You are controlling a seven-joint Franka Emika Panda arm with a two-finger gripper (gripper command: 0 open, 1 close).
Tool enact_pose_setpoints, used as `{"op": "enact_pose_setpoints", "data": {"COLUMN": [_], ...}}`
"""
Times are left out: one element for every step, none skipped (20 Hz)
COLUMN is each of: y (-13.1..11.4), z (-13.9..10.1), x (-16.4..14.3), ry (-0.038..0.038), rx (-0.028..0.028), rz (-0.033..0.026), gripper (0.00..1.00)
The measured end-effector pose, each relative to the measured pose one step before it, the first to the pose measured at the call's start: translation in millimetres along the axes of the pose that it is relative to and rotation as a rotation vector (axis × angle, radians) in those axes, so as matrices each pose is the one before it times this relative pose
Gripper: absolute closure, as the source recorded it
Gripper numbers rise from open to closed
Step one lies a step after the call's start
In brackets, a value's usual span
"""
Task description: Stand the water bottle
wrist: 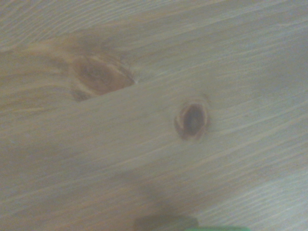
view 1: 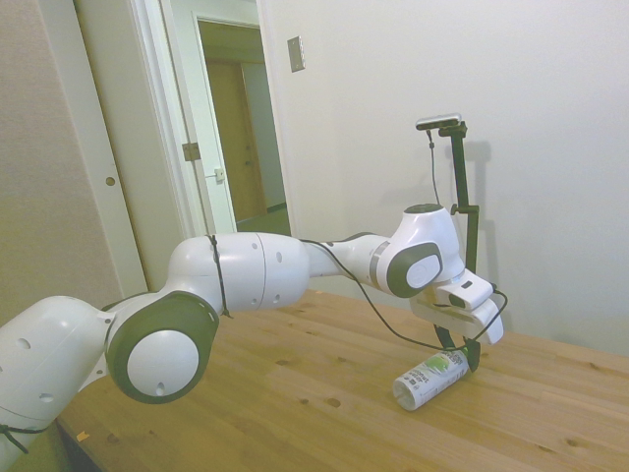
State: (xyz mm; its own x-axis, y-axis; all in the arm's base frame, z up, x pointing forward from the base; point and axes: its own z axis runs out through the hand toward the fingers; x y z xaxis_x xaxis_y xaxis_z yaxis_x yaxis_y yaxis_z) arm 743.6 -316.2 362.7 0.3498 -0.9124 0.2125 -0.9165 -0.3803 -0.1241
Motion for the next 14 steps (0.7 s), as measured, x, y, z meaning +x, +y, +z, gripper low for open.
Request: {"op": "enact_pose_setpoints", "data": {"y": [-0.01,0.00,-0.10,-0.31,-0.67,-1.06,-1.36,-1.79,-2.25,-2.90,-4.40,-4.44,-4.76,-4.86], "z": [-0.21,-0.18,-0.36,-0.85,-1.64,-2.58,-3.31,-4.29,-5.26,-6.73,-9.30,-8.60,-9.96,-10.19], "x": [0.02,0.07,0.11,0.21,0.28,0.29,0.26,-0.18,-0.68,-1.09,-2.51,-3.32,-5.08,-6.33], "ry": [-0.00035,-0.00001,0.00042,0.00122,0.00206,0.00269,0.00330,0.00232,0.00174,0.00198,0.00064,-0.00055,-0.00275,-0.00123], "rx": [-0.00026,0.00001,0.00050,0.00137,0.00275,0.00410,0.00528,0.00690,0.00818,0.00956,0.01291,0.01207,0.01158,0.01311], "rz": [0.00000,-0.00009,-0.00013,-0.00014,-0.00036,-0.00091,-0.00124,-0.00179,-0.00238,-0.00313,-0.00574,-0.00545,-0.00582,-0.00788], "gripper": [1.00,1.00,1.00,1.00,1.00,1.00,1.00,1.00,1.00,1.00,1.00,1.00,1.00,1.00]}}
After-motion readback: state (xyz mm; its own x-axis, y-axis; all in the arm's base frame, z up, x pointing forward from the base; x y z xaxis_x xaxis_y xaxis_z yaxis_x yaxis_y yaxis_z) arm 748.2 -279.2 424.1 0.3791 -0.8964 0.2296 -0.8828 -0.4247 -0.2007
